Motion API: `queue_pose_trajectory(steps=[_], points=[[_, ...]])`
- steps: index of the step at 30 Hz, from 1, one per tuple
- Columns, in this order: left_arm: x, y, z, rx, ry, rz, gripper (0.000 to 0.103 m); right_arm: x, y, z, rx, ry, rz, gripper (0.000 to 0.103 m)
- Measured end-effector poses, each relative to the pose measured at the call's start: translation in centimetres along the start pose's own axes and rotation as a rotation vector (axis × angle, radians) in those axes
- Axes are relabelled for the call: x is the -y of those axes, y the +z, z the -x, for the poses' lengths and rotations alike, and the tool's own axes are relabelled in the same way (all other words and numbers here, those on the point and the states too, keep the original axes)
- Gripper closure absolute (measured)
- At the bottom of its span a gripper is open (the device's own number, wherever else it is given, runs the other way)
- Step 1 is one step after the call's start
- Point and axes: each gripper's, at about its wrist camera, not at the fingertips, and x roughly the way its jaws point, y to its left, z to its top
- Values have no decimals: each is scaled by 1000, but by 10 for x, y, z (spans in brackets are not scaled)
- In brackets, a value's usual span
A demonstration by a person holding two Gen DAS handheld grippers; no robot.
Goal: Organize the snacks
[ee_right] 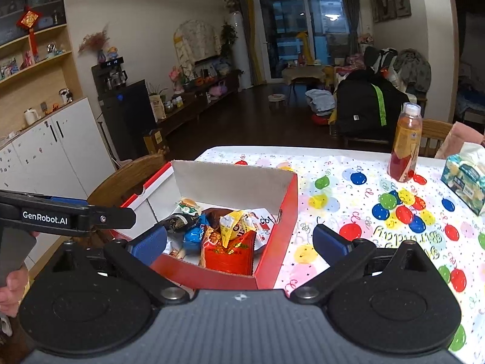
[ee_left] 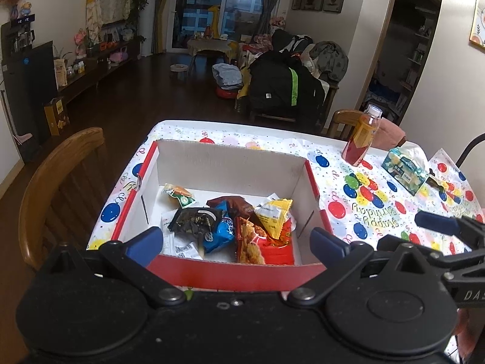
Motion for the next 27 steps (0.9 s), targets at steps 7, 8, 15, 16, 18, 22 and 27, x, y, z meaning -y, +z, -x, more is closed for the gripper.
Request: queue_pose_trajectory(steps=[7,8,15,16,18,22,27], points=[[-1,-5,2,-6,0,27,0,-1,-7,7,11,-31,-31,0],[-1,-6,2,-8,1,32,0,-1,-8,8,14,-38,-37,0],[1,-9,4,-11,1,32,0,-3,-13,10,10,-72,-51,0],[2,-9,5,-11,-2,30,0,-3,-13,10,9,-77,-56,0],[4,-9,6,-8,-2,23,0,-2,-13,10,10,-78,-66,0],[7,-9,7,-2,1,10,0,-2,-13,11,19,-92,-70,0],[9,-8,6,-2,5,3,0,0,-12,12,32,-108,-91,0]])
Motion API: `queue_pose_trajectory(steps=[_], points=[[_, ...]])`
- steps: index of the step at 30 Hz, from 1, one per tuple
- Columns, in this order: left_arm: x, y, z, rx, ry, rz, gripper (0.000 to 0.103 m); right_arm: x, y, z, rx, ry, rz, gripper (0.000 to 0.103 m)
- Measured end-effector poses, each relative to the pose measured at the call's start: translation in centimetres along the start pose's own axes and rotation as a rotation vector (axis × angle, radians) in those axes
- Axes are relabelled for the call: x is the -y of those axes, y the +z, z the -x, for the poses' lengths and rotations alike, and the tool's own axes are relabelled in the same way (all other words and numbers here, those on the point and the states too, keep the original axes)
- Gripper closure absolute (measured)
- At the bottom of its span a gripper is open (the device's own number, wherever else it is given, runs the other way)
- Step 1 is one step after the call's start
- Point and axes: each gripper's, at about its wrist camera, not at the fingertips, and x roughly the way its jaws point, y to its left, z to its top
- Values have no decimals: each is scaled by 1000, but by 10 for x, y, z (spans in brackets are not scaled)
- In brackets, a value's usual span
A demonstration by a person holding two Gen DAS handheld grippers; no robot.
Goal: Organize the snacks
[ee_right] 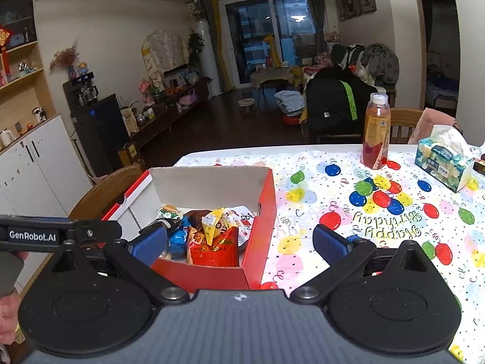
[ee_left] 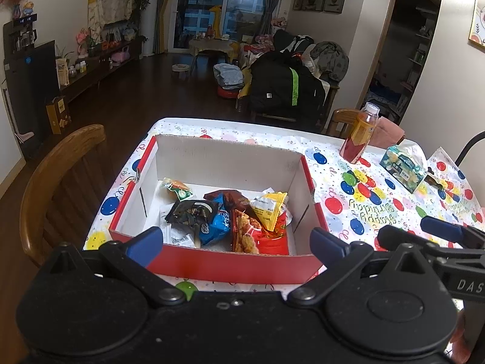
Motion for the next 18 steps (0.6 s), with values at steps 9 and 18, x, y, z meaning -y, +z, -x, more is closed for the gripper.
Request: queue_pose_trajectory(steps=[9,18], points=[[1,-1,0,2,-5,-4,0,1,0,0,13,-13,-10,0],[3,-1,1,4,-7,-7,0,1,1,0,15,-13,-11,0]])
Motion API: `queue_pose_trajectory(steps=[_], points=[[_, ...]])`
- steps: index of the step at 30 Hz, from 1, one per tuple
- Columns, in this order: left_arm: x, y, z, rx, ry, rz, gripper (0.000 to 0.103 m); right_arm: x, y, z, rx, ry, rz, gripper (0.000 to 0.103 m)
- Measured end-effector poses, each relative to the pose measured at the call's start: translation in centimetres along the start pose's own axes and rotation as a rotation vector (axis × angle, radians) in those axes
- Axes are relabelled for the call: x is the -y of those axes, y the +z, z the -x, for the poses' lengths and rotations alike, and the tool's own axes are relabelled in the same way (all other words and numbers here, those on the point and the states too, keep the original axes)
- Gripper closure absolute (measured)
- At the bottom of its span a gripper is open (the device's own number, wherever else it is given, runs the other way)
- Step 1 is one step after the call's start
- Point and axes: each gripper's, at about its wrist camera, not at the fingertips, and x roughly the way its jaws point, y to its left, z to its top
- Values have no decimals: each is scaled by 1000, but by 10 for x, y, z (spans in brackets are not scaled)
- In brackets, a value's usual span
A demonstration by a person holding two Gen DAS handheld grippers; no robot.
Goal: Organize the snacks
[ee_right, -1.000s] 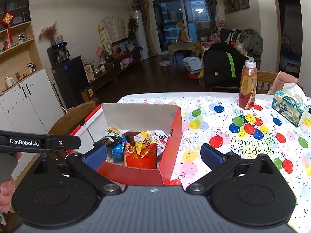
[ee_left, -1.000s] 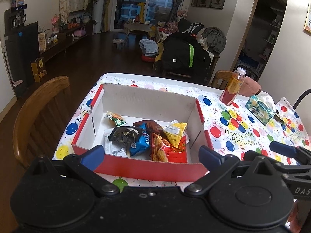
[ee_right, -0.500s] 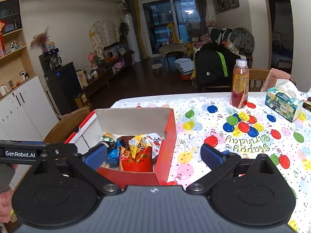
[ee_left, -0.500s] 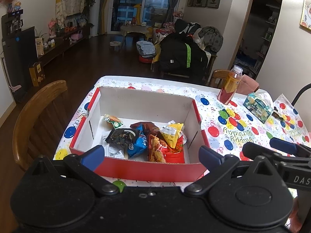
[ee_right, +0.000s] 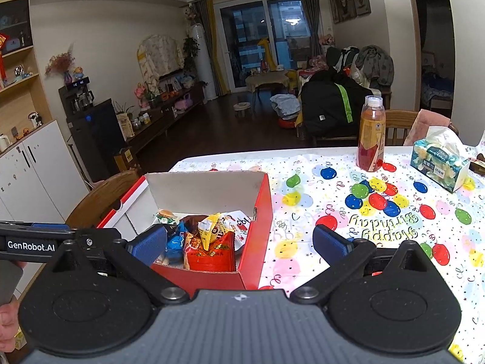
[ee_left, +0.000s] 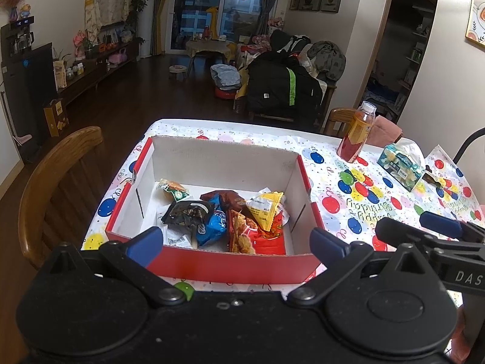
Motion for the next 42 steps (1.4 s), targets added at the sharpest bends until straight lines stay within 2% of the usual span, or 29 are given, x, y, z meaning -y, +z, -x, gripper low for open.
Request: queue_pose_trajectory(steps=[34,42], points=[[1,-2,4,1,7,-6,0,2,0,1,4,-6,-6,0],[2,-4,3,-9,-1,-7,0,8,-4,4,1,-30,-28,0]])
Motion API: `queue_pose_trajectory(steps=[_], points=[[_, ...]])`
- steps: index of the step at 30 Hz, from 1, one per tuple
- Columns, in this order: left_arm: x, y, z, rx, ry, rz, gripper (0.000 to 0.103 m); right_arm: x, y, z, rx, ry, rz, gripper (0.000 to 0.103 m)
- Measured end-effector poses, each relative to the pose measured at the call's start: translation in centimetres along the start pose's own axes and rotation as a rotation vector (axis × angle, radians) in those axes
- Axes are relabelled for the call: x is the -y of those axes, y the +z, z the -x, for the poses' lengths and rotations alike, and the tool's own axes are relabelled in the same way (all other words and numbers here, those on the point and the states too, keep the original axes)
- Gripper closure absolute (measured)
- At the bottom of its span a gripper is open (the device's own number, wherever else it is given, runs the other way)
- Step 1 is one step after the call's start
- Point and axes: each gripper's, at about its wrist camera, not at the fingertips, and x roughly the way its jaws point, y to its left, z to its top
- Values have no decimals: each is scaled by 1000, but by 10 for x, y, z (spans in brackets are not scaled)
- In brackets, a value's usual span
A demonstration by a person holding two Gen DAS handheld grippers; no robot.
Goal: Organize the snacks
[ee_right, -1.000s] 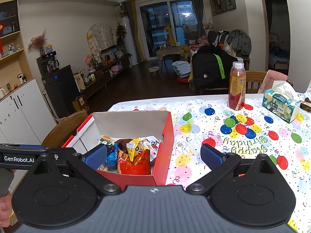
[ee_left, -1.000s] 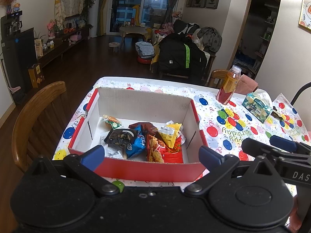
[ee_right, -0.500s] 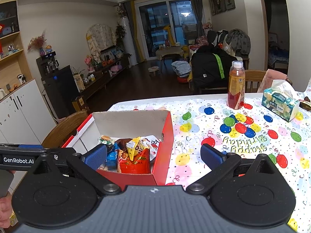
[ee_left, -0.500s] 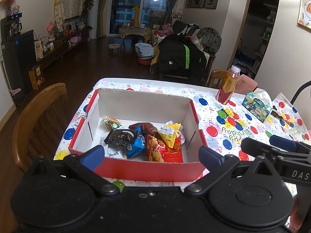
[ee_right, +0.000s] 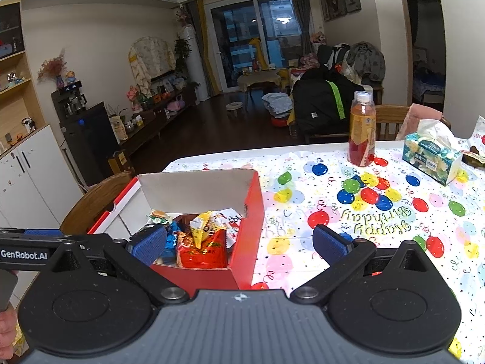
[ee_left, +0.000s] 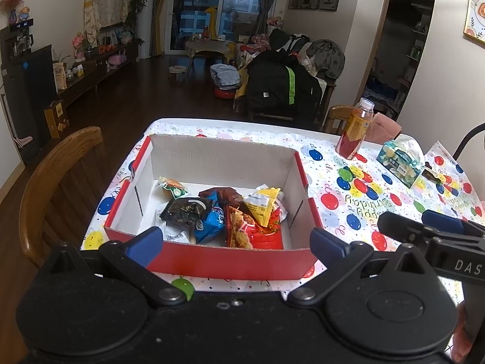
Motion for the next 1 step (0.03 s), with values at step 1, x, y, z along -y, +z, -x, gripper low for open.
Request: queue_pose_trajectory(steps=[1], points=[[0,0,0,-2,-2,-1,0,3,0,0,0,-5,-7,0]])
